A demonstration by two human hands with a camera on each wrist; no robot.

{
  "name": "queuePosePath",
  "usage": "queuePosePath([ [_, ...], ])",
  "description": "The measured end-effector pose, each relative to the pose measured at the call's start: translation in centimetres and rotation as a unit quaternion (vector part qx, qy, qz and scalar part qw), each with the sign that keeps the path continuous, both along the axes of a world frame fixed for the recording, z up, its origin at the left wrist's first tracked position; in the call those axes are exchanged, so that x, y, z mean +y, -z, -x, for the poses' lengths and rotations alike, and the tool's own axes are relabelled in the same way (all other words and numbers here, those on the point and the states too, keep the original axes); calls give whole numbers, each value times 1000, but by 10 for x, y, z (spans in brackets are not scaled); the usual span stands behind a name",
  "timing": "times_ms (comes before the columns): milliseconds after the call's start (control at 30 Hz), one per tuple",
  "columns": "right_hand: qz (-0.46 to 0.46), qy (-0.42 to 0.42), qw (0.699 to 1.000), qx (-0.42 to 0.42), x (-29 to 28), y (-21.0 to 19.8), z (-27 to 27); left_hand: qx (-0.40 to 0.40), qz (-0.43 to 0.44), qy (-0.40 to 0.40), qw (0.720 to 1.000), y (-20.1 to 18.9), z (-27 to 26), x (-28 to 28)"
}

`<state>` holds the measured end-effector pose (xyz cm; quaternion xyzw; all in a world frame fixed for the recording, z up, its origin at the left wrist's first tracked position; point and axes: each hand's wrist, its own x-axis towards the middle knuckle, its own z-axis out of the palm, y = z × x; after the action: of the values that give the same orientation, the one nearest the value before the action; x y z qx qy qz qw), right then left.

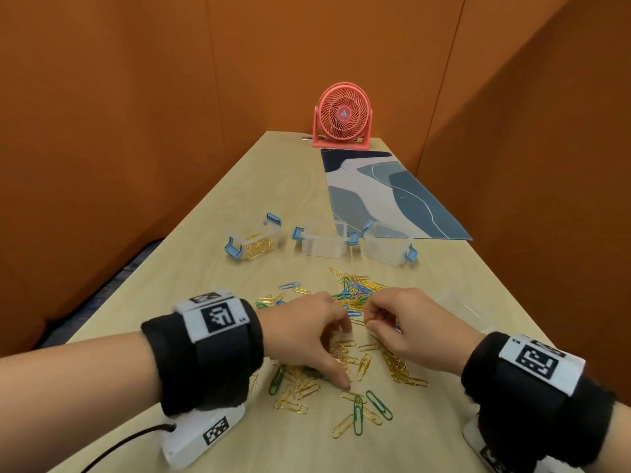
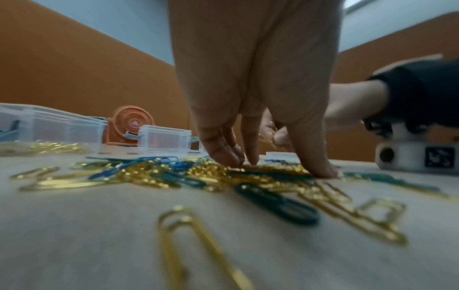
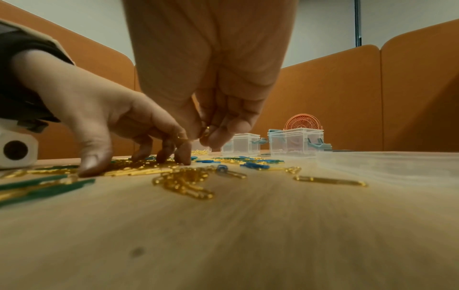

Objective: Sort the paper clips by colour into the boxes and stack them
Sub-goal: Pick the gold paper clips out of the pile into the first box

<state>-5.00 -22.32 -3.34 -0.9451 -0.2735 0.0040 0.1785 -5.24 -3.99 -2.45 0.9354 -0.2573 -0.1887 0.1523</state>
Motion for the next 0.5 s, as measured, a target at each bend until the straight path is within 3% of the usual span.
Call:
queuePosePath([
  [300, -5, 0, 1000, -5, -2, 1, 0, 6, 37, 11, 999, 7, -4, -3],
  [400, -32, 5, 999, -18, -1, 0, 1, 38, 58, -22, 997, 5, -11, 4],
  [467, -63, 5, 997, -40, -2, -3, 1, 130, 161, -104, 973, 1, -16, 11],
  [500, -84, 2, 995, -53, -2, -4, 2, 198, 230, -152, 941, -2, -18, 13],
])
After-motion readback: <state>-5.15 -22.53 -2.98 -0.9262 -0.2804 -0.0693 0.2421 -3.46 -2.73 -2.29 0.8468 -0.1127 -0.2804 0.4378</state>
